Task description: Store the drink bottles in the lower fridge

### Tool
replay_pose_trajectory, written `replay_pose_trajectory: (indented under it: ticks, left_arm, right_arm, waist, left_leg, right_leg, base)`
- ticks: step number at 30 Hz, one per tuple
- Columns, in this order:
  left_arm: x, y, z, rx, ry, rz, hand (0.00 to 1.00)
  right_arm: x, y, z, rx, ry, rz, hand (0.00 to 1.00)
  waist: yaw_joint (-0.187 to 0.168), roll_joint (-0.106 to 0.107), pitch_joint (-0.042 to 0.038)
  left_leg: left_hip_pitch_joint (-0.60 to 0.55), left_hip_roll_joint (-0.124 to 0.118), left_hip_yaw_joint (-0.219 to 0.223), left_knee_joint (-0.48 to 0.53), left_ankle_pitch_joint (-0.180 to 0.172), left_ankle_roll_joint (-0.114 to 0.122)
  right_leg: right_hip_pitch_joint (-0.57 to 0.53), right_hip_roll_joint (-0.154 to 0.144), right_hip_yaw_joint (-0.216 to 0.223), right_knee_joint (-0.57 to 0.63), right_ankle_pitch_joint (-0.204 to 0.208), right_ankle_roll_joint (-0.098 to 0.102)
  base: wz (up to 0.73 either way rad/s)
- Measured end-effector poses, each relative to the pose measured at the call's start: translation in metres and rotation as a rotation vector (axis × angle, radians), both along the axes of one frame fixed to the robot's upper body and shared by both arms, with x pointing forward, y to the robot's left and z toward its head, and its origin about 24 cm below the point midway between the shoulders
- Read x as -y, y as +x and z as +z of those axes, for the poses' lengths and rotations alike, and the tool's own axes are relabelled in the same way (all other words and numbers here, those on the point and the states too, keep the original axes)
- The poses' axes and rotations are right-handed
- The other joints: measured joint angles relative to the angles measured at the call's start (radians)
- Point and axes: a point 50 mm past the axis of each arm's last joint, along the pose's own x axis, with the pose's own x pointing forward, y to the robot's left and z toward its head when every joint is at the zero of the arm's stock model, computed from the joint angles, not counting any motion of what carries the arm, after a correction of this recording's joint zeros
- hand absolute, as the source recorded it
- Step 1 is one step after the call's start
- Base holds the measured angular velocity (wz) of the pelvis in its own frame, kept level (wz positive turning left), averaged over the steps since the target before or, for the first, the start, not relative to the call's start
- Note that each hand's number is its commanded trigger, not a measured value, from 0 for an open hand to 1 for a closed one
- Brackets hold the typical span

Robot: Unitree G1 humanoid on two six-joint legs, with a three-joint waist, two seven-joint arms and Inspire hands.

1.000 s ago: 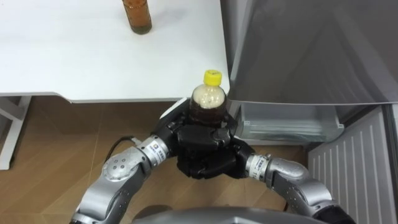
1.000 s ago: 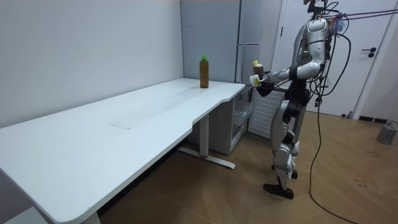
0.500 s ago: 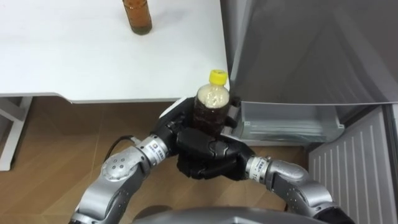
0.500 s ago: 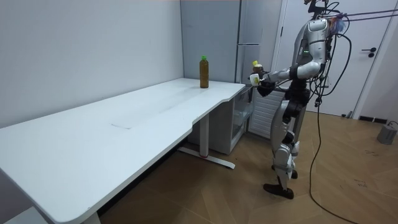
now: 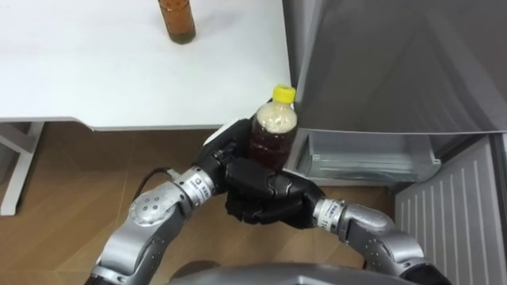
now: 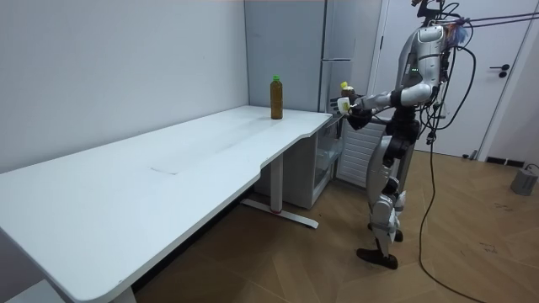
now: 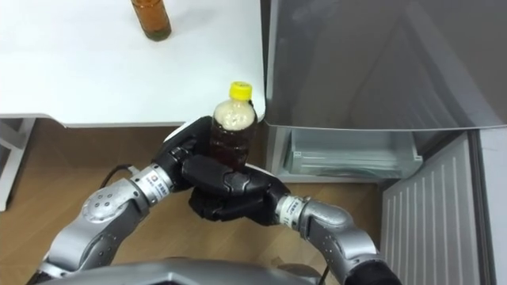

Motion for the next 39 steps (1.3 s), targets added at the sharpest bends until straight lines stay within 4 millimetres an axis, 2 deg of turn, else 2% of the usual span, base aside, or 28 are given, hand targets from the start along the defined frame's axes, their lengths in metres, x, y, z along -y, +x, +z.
replay_pose_trajectory:
  ticks: [5,15,22,28,34,39]
  left_arm:
    - [-0.002,0.008,0.031,0.17,-0.046,0.022,0.0]
    - [-0.001,0.009,0.05,0.263,-0.105,0.025,0.0]
    - [0.0,0.01,0.092,0.422,-0.222,0.019,0.0]
    - [0.002,0.015,0.103,0.469,-0.239,0.003,0.0]
    - [-0.008,0.021,0.11,0.507,-0.223,0.046,0.0]
    - [-0.026,0.024,0.129,0.611,-0.222,0.153,0.0]
  right_arm:
    - [0.002,-0.002,-0.001,-0.001,-0.004,0.007,1.0]
    - [0.003,-0.004,-0.001,0.0,0.007,0.015,1.0]
    - [0.004,-0.012,-0.005,-0.034,0.005,0.009,1.0]
    - [0.005,-0.014,-0.006,-0.044,0.004,0.009,1.0]
    - [0.008,-0.016,-0.008,-0.05,-0.027,0.026,1.0]
    - [0.021,-0.013,-0.008,-0.042,-0.058,-0.011,1.0]
  waist:
    - [-0.002,0.003,0.0022]
    - [0.006,-0.007,-0.0012]
    - [0.017,-0.009,-0.0024]
    - [0.029,-0.008,-0.0024]
    - [0.029,0.017,-0.0042]
    - [0.043,0.029,-0.0039]
  left_leg:
    - [0.002,0.0,-0.001,-0.005,0.0,0.0]
    - [0.004,0.0,0.0,-0.003,0.0,0.0]
    - [0.013,0.0,0.002,-0.015,0.0,0.0]
    - [0.015,0.0,0.003,-0.005,0.0,0.0]
    - [0.026,0.0,-0.001,-0.007,0.0,0.0]
    - [0.036,-0.001,-0.001,-0.007,0.0,0.0]
  right_leg:
    - [0.0,0.0,0.0,0.0,0.0,0.0]
    - [-0.004,0.0,0.002,-0.001,0.0,0.0]
    - [-0.001,0.0,0.002,-0.001,0.0,0.0]
    - [0.005,-0.001,0.004,-0.001,0.0,0.0]
    - [0.019,0.0,0.003,-0.001,0.0,0.0]
    - [0.02,0.0,0.003,-0.001,0.0,0.0]
  base:
    - [0.0]
    - [0.0]
    - [0.0]
    - [0.0]
    - [0.0]
    - [-0.01]
